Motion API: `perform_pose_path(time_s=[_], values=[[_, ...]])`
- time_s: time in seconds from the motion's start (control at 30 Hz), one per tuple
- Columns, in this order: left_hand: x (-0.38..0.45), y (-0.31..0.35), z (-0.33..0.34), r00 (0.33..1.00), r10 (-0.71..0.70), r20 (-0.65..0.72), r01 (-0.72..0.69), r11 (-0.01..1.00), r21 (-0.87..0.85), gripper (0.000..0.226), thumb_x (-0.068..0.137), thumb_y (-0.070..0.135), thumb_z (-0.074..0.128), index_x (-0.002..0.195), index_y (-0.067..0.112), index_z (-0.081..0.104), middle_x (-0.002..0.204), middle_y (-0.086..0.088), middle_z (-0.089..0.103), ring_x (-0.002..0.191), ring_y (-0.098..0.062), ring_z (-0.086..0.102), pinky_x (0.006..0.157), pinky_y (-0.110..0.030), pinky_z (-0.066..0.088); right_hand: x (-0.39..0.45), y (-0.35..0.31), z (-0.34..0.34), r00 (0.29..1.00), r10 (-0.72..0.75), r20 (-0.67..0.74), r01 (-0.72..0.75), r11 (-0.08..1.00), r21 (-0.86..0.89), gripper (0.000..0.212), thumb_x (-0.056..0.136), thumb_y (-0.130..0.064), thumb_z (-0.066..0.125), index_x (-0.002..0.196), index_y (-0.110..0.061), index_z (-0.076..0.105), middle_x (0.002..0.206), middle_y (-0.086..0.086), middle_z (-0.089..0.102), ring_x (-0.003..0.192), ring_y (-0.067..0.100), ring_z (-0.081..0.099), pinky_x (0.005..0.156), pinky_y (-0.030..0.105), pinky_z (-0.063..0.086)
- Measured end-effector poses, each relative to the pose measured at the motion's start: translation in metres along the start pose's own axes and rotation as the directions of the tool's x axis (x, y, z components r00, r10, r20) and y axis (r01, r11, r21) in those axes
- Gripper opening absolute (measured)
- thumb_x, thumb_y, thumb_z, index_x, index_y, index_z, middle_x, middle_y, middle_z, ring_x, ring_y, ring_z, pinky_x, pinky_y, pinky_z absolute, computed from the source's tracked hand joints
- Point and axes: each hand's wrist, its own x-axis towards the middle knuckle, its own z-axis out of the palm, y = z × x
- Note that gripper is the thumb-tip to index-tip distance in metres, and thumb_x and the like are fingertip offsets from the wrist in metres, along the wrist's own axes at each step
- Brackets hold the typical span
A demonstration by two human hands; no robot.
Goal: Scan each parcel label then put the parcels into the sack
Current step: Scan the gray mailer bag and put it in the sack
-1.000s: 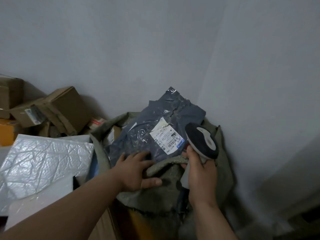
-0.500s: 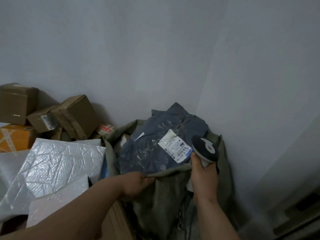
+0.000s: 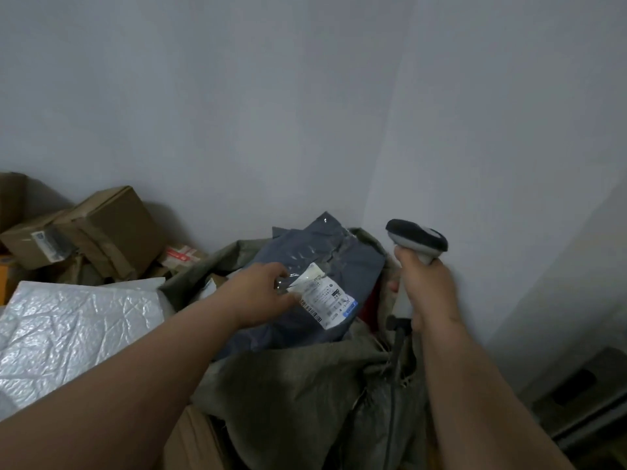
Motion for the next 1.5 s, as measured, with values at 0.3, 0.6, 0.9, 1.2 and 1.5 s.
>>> perform_pose_path(time_s=[0.3,0.6,0.9,1.2,1.5], values=[[0.104,-0.034,0.008,0.916,-0.309,-0.254,0.330,0.943,0.045,0.053,0.095,0.050,0.049,0.142,0.026,0.049,0.145,-0.012,0.049,0.129,-0.038,0.048,0.107,-0.052,0.041,0.140,0.043,0.004,0.979,0.181,0.091,-0.153,0.956,-0.251,0.047,0.085,-0.049,0.068,0.113,-0.012,0.065,0.104,0.010,0.066,0.095,0.030,0.063,0.092,0.042,0.053],[0.160,-0.099,0.005,0.812,-0.571,-0.116,0.580,0.812,0.064,0.034,0.102,0.030,0.038,0.123,0.012,0.059,0.134,-0.018,0.056,0.120,-0.037,0.052,0.102,-0.042,0.044,0.211,0.120,0.053,0.808,0.529,0.258,-0.501,0.848,-0.170,0.048,0.088,-0.037,0.074,0.118,-0.001,0.069,0.111,0.022,0.072,0.099,0.039,0.069,0.096,0.055,0.055],[0.167,-0.103,0.024,0.799,-0.599,0.057,0.592,0.765,-0.254,0.039,0.101,0.026,0.055,0.131,0.001,0.060,0.134,-0.022,0.059,0.123,-0.037,0.054,0.107,-0.043,0.042,0.203,0.099,0.077,0.923,0.348,0.162,-0.354,0.935,0.011,0.026,0.079,-0.032,0.079,0.080,-0.007,0.070,0.072,0.004,0.075,0.075,0.029,0.071,0.071,0.040,0.060],[0.163,-0.064,-0.086,0.762,-0.512,-0.396,0.327,0.833,-0.447,0.025,0.099,0.022,0.050,0.093,0.007,0.069,0.107,-0.021,0.067,0.107,-0.037,0.061,0.083,-0.033,0.042,0.166,-0.031,0.053,0.990,0.005,0.142,-0.028,0.986,0.166,0.021,0.077,-0.040,0.075,0.088,-0.022,0.072,0.092,0.004,0.075,0.085,0.024,0.071,0.077,0.036,0.059],[0.129,-0.075,-0.129,0.615,-0.725,-0.311,0.075,0.447,-0.892,0.011,0.097,0.011,0.056,0.098,0.005,0.065,0.058,-0.006,0.063,0.046,-0.020,0.060,0.060,-0.032,0.052,0.153,-0.051,0.030,1.000,-0.028,0.003,0.027,0.977,0.210,0.021,0.076,-0.040,0.075,0.082,-0.026,0.062,0.093,-0.001,0.067,0.094,0.028,0.067,0.091,0.045,0.057]])
